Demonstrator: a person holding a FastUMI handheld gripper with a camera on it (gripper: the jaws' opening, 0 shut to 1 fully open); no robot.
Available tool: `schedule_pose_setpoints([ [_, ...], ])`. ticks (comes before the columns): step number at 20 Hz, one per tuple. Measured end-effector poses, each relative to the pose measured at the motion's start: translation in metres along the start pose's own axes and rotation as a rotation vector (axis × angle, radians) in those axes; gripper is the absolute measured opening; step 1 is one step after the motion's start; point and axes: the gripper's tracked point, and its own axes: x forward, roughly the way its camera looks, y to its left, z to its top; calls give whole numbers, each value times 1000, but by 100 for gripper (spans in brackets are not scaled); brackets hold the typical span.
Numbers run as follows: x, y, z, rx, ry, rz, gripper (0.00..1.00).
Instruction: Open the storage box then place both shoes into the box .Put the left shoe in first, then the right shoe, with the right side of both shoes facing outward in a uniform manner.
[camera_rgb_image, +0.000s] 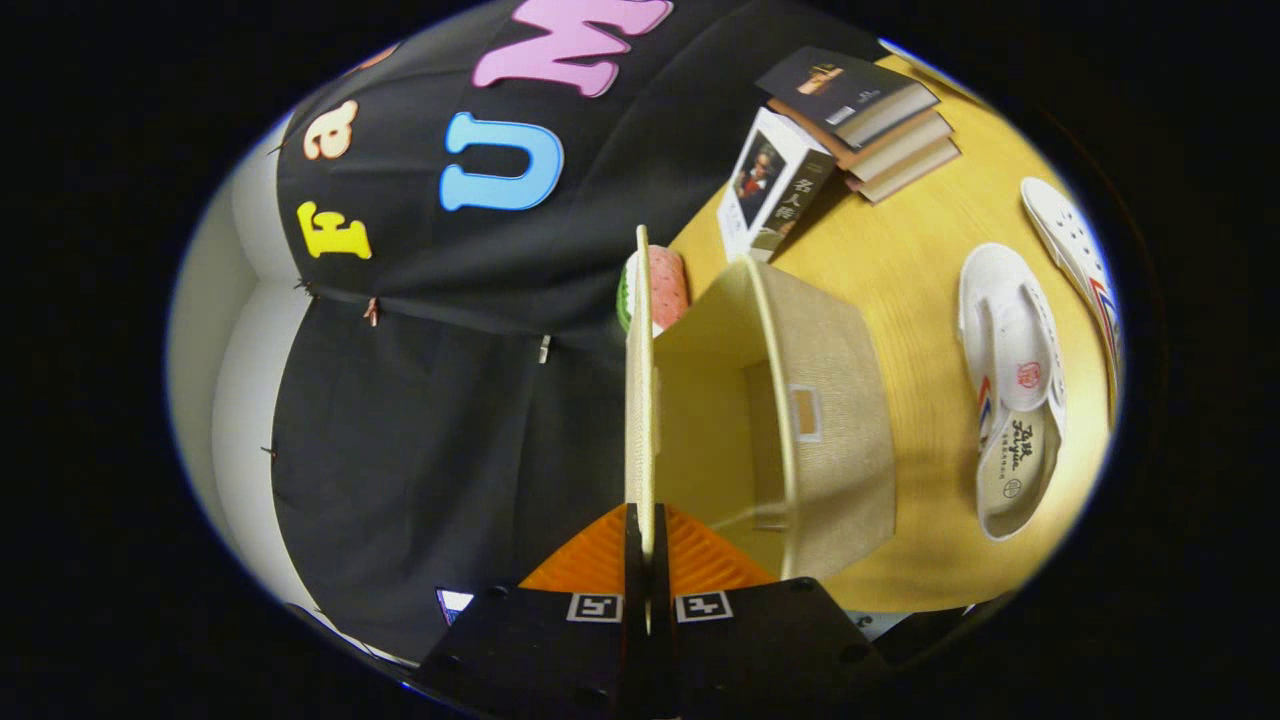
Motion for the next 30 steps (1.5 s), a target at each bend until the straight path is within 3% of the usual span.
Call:
schedule_pose_setpoints([
  [8,93,129,-48,-139,19,98,5],
  [15,189,144,-89,-187,73,2,5],
  [21,210,146,-102,-260,59,-29,11],
  [22,212,142,-98,-284,46,-51,17],
  [25,194,106,-79,-412,-8,-207,97],
  [30,121,106,-36,-543,-140,-290,97],
])
